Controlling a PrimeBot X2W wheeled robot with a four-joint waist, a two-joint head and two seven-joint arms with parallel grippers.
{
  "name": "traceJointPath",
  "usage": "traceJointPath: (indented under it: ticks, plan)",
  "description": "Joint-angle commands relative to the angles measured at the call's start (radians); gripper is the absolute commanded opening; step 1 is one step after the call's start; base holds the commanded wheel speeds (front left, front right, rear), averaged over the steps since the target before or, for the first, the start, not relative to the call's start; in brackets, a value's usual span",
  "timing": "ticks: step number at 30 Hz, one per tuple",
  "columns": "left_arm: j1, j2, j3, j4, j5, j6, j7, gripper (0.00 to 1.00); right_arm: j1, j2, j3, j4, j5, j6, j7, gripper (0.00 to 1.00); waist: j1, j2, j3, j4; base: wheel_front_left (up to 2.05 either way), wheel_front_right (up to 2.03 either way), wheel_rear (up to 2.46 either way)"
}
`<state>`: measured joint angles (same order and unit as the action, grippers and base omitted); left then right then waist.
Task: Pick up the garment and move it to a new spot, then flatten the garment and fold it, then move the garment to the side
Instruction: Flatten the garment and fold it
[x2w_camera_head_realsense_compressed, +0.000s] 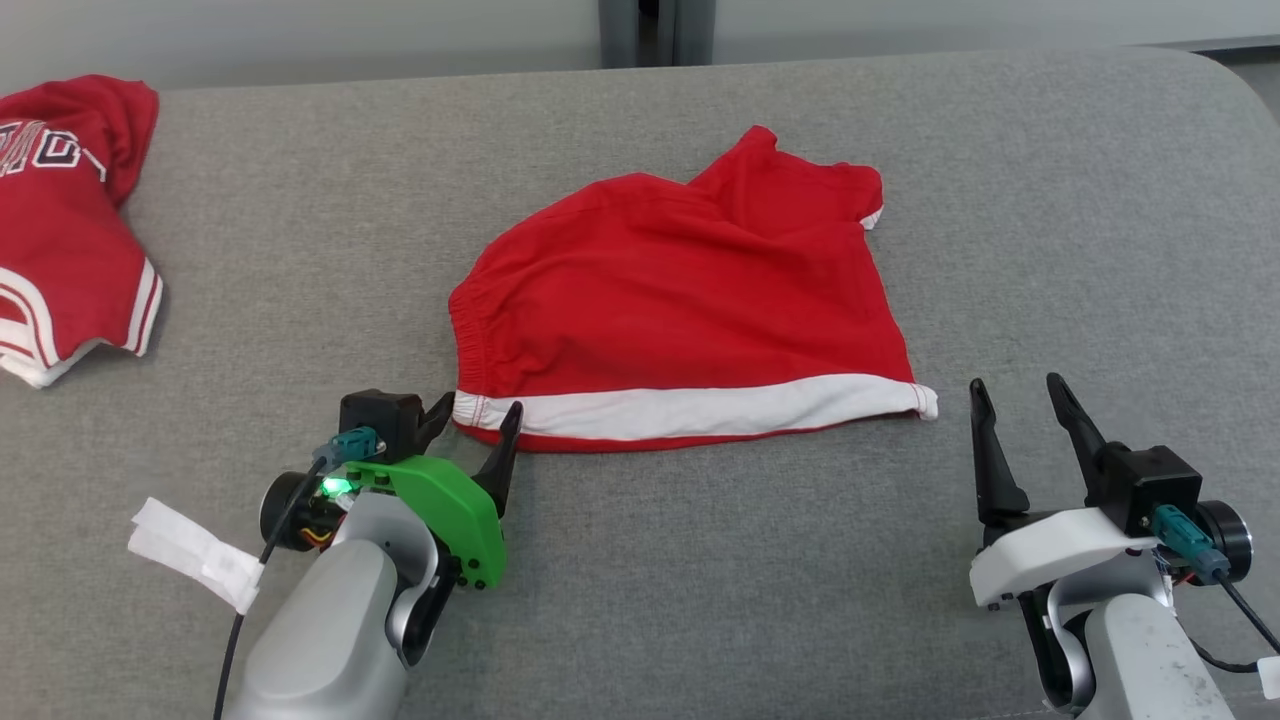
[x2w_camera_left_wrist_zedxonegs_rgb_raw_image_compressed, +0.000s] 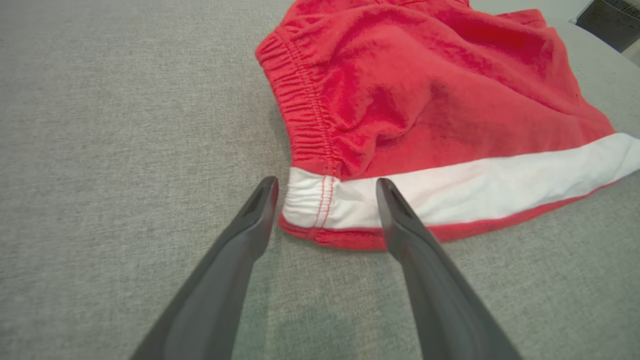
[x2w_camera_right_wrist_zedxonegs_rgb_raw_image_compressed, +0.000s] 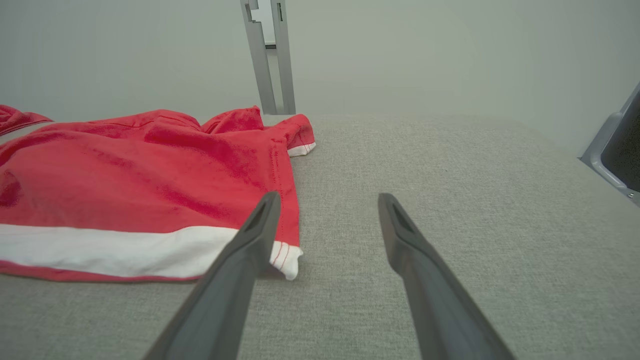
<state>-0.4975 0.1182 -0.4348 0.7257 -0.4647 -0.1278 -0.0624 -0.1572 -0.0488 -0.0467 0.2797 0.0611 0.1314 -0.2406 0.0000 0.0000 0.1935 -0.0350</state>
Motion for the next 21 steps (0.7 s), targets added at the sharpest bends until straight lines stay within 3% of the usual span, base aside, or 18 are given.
traceJointPath:
  ticks: [1, 8, 9, 10, 11, 13, 14, 21]
  plan:
    - [-0.017, 0.016, -0.012, 0.007, -0.016, -0.003, -0.002, 1.0, -0.013, -0.003, -0.005, 0.003, -0.004, -0.001, -0.008, 1.0, 0.0, 0.0, 0.021, -0.023, 0.0, 0.0, 0.0]
    - [-0.034, 0.033, -0.066, 0.03, -0.071, -0.004, -0.04, 1.0, -0.013, -0.003, -0.023, 0.012, -0.011, -0.001, -0.014, 1.0, 0.0, 0.0, 0.016, -0.02, 0.0, 0.0, 0.0]
    - [-0.034, 0.032, -0.075, 0.031, -0.075, -0.004, -0.043, 0.78, -0.011, -0.003, -0.027, 0.013, -0.012, -0.001, -0.015, 1.0, 0.0, 0.0, 0.013, -0.017, 0.0, 0.0, 0.0]
    - [-0.034, 0.031, -0.081, 0.031, -0.079, -0.004, -0.046, 0.73, -0.011, -0.003, -0.028, 0.014, -0.013, -0.001, -0.016, 1.0, 0.0, 0.0, 0.012, -0.015, 0.0, 0.0, 0.0]
    - [-0.034, 0.031, -0.09, 0.032, -0.086, -0.004, -0.048, 0.4, -0.01, -0.003, -0.031, 0.017, -0.015, -0.001, -0.017, 1.0, 0.0, 0.0, 0.01, -0.012, 0.0, 0.0, 0.0]
    - [-0.031, 0.032, -0.108, 0.036, -0.099, -0.004, -0.044, 0.19, -0.012, -0.003, -0.032, 0.023, -0.023, -0.001, -0.015, 1.0, 0.0, 0.0, 0.006, -0.008, 0.0, 0.0, 0.0]
    - [-0.03, 0.034, -0.116, 0.038, -0.104, -0.004, -0.042, 0.0, -0.014, -0.003, -0.032, 0.026, -0.025, -0.001, -0.015, 1.0, 0.0, 0.0, 0.004, -0.007, 0.0, 0.0, 0.0]
    - [-0.029, 0.039, -0.149, 0.049, -0.129, -0.004, -0.081, 0.0, -0.036, -0.003, -0.027, 0.081, -0.017, -0.001, 0.058, 1.0, 0.0, 0.0, -0.008, 0.006, 0.0, 0.0, 0.0]
